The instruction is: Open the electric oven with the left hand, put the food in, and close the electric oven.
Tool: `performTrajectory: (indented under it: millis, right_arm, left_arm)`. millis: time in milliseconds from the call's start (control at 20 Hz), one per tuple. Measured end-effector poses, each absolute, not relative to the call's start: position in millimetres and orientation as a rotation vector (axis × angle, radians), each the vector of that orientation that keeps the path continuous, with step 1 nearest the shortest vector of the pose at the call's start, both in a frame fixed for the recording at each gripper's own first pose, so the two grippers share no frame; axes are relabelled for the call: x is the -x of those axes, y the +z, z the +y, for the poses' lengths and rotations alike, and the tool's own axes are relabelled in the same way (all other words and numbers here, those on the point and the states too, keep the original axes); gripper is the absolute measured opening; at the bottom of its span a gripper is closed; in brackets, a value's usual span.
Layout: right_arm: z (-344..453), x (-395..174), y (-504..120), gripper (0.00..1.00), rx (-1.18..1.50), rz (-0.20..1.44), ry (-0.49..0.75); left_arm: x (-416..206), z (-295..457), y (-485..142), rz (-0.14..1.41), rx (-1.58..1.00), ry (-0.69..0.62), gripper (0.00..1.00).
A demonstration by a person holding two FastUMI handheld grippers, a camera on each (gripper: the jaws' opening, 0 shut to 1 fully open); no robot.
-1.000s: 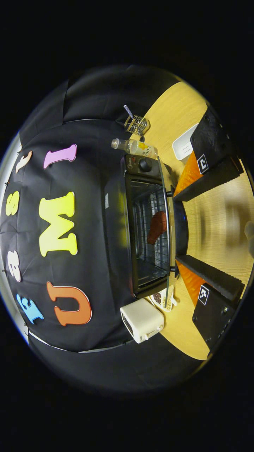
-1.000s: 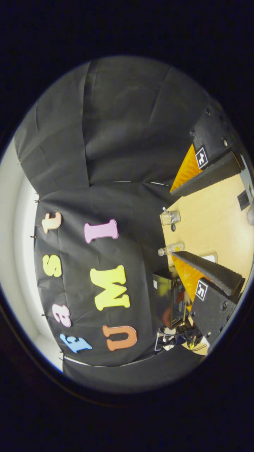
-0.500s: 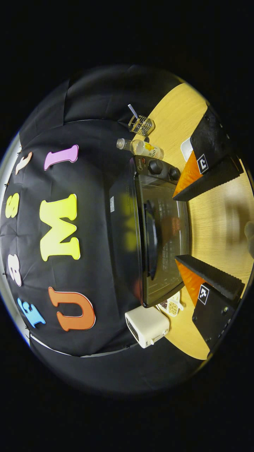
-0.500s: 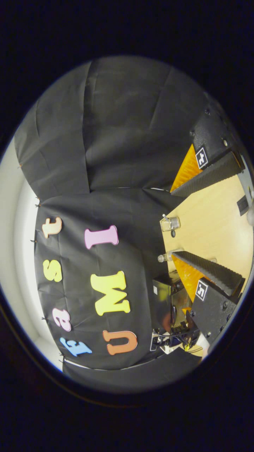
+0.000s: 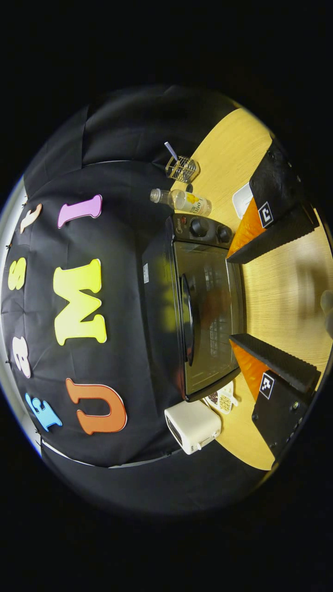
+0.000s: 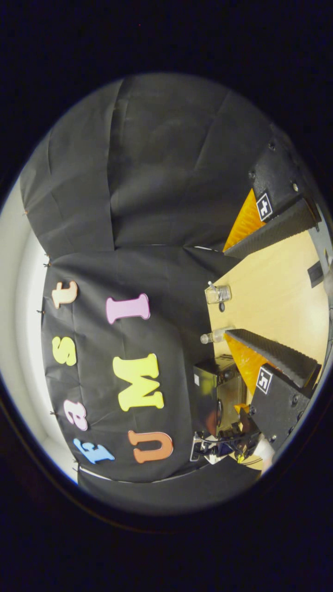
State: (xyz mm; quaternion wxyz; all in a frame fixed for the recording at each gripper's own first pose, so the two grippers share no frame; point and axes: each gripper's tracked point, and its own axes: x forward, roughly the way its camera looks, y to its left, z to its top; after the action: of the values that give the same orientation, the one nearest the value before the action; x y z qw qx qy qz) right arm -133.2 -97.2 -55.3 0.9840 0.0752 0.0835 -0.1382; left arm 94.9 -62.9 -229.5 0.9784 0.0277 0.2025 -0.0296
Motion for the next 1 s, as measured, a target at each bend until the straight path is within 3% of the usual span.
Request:
performTrajectory:
  millis: [250,600,700,1000]
  right_arm:
    - [-96.2,146.1,-58.7,0.99,-0.141,0.156,-0.197]
    - [-100.7,172.6,-48.3,0.99,-0.118,0.107,-0.024]
    - [-101.1,181.2,-55.4,0.99,-0.086,0.107,0.011]
    - [-94.8,199.9,-58.7,0.99,-0.089,0.072,0.064]
  left_arm:
    - [-50.6,-69.4,-157.7,0.285,-0.039,-0.046,0.97]
    - [83.4,-51.2,-36.8,0.091,-0.012,0.077,0.97]
    - [120.9,-49.3,-18.5,0.060,0.005,0.100,1.00]
    - [206.9,-41.8,0.3,0.057,-0.009,0.163,0.97]
